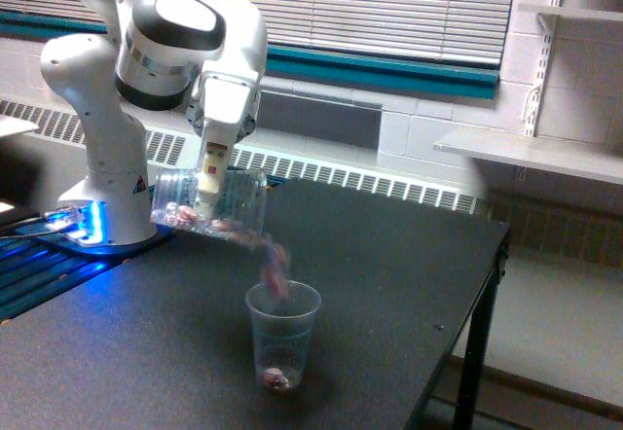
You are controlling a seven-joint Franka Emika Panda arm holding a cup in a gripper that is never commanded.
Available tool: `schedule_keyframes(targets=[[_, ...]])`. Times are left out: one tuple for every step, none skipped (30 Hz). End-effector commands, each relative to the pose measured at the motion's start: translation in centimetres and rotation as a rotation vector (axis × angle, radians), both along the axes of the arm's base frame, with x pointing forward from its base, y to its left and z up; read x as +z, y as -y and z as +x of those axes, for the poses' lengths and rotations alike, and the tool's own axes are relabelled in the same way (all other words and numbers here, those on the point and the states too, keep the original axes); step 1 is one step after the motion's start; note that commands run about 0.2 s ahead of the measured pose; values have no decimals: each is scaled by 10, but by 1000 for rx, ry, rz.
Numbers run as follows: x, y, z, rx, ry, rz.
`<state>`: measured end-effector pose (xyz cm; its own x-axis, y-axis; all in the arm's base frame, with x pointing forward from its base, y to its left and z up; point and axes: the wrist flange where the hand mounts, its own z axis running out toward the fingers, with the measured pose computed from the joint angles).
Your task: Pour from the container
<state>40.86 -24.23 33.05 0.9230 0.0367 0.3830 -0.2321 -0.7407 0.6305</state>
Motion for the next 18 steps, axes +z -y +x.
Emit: schedule_keyframes(targets=[[10, -5, 7, 41, -24, -33], [10, -6, 7, 44, -27, -34], [10, -6, 7, 48, -30, -36], [11, -7, 7, 51, -33, -38], [10, -7, 7, 52, -35, -39], [10, -8, 7, 54, -37, -40], [10, -8, 7, 57, -40, -41], [11, -9, 7, 62, -44, -43], [11, -9, 8, 67, -46, -46], [12, -9, 8, 70, -47, -49], [12, -10, 8, 72, -49, -51], [13, -10, 8, 75, -51, -53], [13, -10, 8, 78, -53, -55], [14, -10, 9, 81, -55, -57], [15, -10, 9, 83, -57, -60], [16, -10, 10, 85, -57, -63], [17, -10, 10, 87, -58, -65], [18, -10, 10, 89, -60, -69]])
